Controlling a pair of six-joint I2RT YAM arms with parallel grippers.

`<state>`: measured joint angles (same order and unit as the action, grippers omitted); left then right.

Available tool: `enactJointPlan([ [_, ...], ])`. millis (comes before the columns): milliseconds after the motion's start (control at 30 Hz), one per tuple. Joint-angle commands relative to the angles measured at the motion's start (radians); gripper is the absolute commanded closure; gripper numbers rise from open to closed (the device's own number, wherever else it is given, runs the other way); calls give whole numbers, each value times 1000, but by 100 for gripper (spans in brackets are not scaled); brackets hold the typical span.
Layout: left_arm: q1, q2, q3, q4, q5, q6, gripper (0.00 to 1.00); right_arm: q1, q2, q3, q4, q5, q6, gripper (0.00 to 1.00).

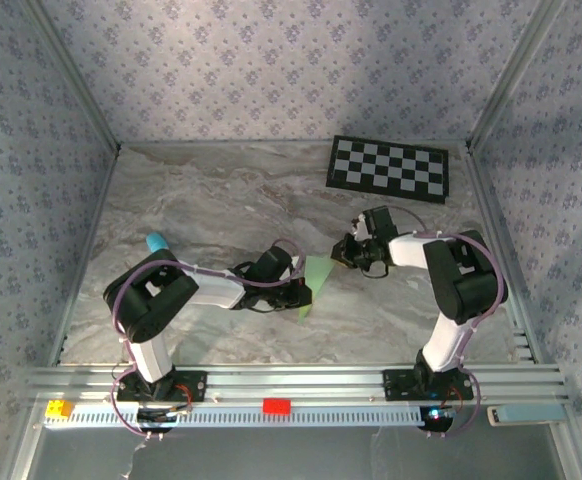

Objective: Fold a paper plane with a square sheet of paper (pick it up from the middle)
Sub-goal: Fold the wing for the fifth time at the center of the table.

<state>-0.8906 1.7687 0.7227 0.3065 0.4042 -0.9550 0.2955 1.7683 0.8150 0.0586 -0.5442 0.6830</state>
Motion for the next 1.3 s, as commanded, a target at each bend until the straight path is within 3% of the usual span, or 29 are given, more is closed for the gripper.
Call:
enactJointPlan([
  [0, -10, 17, -46, -129, -31, 2, 100, -19, -2, 36, -33, 22, -26, 89],
  [333, -19, 15, -36, -124, -38, -2, 100, 41, -213, -5, -37, -50, -36, 86],
  [633, -18, 14, -22, -132, -35, 1, 100, 166, -163, -108, 24, 11, -17, 90],
  [1100, -32, -48, 4, -130, 2, 16, 100, 110, -66, -133, 20, 73, -9, 95],
  [1267, -26, -103, 75, -170, -26, 48, 96, 110, -56, -142, 27, 47, -13, 95],
])
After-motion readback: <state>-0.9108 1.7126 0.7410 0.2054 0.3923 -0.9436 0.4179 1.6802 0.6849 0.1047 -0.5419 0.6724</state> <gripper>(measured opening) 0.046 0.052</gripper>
